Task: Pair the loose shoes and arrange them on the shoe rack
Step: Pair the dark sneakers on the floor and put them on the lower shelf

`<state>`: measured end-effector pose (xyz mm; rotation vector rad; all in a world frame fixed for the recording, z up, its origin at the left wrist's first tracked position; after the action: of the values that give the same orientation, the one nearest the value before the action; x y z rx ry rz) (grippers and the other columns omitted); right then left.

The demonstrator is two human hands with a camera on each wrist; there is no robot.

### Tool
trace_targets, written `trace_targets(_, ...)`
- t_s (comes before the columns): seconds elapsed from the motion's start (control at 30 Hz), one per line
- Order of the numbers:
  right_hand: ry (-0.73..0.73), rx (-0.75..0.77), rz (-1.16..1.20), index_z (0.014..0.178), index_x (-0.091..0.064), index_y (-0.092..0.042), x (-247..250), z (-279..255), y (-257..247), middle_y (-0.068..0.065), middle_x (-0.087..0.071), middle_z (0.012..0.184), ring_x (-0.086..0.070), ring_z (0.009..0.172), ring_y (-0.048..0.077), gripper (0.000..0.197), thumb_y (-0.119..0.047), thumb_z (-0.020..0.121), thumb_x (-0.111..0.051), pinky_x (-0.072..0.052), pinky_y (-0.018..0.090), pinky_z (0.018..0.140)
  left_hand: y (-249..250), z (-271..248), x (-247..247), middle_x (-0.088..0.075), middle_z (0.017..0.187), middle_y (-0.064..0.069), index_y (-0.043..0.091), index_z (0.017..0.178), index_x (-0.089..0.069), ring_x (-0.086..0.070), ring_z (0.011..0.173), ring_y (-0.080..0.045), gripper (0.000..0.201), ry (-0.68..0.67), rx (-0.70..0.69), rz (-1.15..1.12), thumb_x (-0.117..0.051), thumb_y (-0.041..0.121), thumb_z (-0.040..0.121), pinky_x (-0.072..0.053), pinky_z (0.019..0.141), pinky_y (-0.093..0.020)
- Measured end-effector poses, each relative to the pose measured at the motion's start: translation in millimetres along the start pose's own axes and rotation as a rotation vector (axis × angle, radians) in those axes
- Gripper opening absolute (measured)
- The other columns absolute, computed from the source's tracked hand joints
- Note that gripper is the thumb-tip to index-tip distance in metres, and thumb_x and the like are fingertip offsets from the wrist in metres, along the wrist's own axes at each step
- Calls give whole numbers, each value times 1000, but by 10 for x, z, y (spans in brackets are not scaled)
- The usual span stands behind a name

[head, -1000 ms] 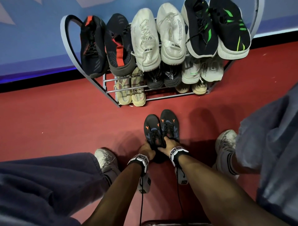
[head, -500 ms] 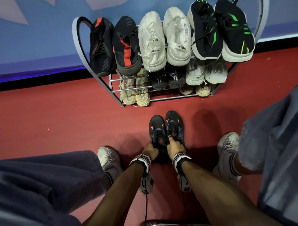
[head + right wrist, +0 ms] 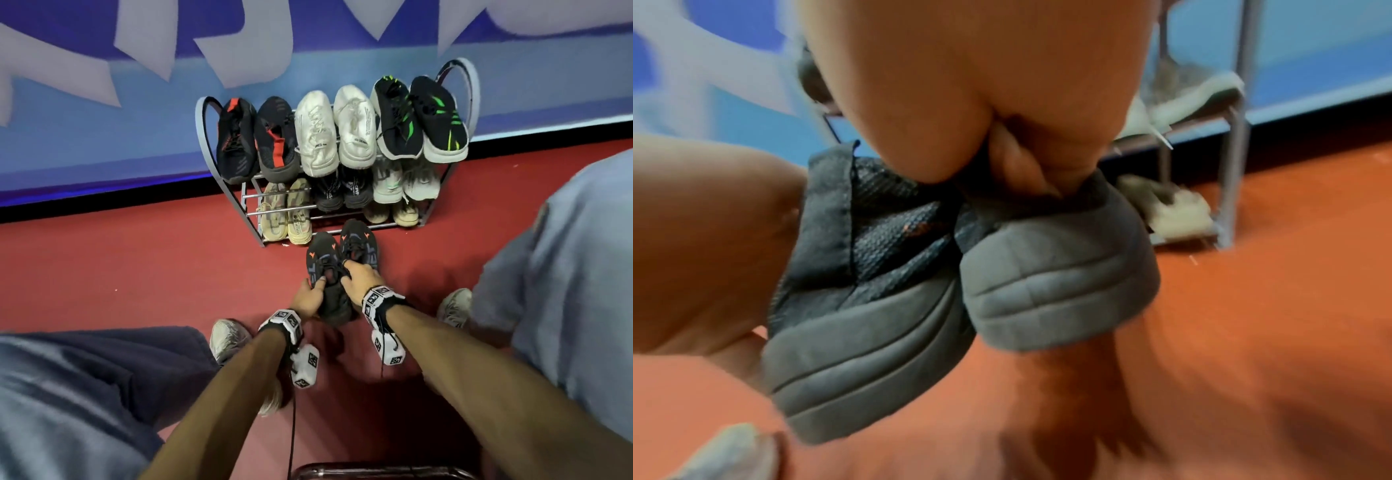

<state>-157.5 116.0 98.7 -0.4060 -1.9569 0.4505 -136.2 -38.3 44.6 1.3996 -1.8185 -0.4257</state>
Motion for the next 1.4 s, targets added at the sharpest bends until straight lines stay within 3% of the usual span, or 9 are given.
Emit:
trace_targets(0.2,-86,212,-119,116,-61,-10,707,32,-598,16,-63,120,-60,111,36,29,-27,93,-53,-50,39,92,593,-428,680,-71,89,-16,5,101,-66,-70,78,-35,54,3,22,-44,-57,57,90,-59,74,-44)
trace_targets(0.4,-146,354,-238,117,-61,-2,1362,111,-1196,19,-59,127,-57,115,35,31,-21,93,-57,-44,36,95,1220,-907,1312,-62,77,-6,16,88,-60,-58,63,-20,22,-175,-77,114,-56,36,97,-56,69,-30)
trace_targets(0.7,-126,277,-327,109,-56,-4,1064,456,-1428,16,-59,122,-59,111,35,18,-16,96,-51,-46,33,87,1487,-498,1552,-62,82,-12,10,93,-63,-56,64,-24,11,-60,-187,380,-59,20,93,-54,60,-32)
trace_targets(0.8,-106,260,-306,103,-52,-11,1069,654,-1479,16,-59,122,-59,107,36,10,-14,94,-49,-44,32,79,1451,-258,1533,-68,88,-13,7,102,-66,-62,70,-26,25,12,-196,332,-59,23,83,-60,65,-40)
trace_targets(0.9,-61,275,-298,109,-54,-11,1032,820,-1507,17,-60,123,-59,109,39,16,-12,94,-48,-43,34,80,1391,-32,1543,-68,91,-6,17,115,-58,-60,69,-22,42,85,-209,206,-55,36,77,-53,56,-30)
trace_targets(1.0,-25,275,-272,114,-53,-9,924,969,-1561,19,-60,121,-59,109,41,21,-12,95,-46,-43,36,80,1282,246,1531,-69,113,4,32,131,-49,-62,87,-14,59,94,-176,7,-62,54,79,-45,80,-27)
trace_targets(1.07,1,249,-240,121,-52,-9,833,1056,-1608,19,-61,121,-59,109,41,26,-14,96,-47,-44,38,80,1186,463,1530,-66,125,10,40,138,-42,-66,107,-15,76,113,-154,-85,-66,62,70,-52,99,-44)
trace_targets(1.1,13,233,-218,123,-52,-10,778,1100,-1633,19,-61,120,-59,109,42,27,-16,97,-47,-45,39,82,1132,589,1540,-65,128,10,42,142,-37,-65,112,-16,81,119,-151,-110,-66,62,69,-49,104,-40)
trace_targets(1.4,80,152,-23,124,-56,-15,446,1419,-1811,16,-62,122,-58,112,41,29,-17,97,-46,-47,40,85,1259,752,1768,-57,138,6,38,148,-34,-56,124,-20,74,106,-120,-234,-53,60,80,-39,113,-42)
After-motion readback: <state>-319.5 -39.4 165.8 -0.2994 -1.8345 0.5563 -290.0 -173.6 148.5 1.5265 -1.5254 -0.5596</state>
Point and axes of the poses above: each hand's wrist, its own z-axis towards the middle knuckle, its own x-axis out of the back of the hand, y = z × x, the point moved 1 cm from there along z, towards the middle knuckle
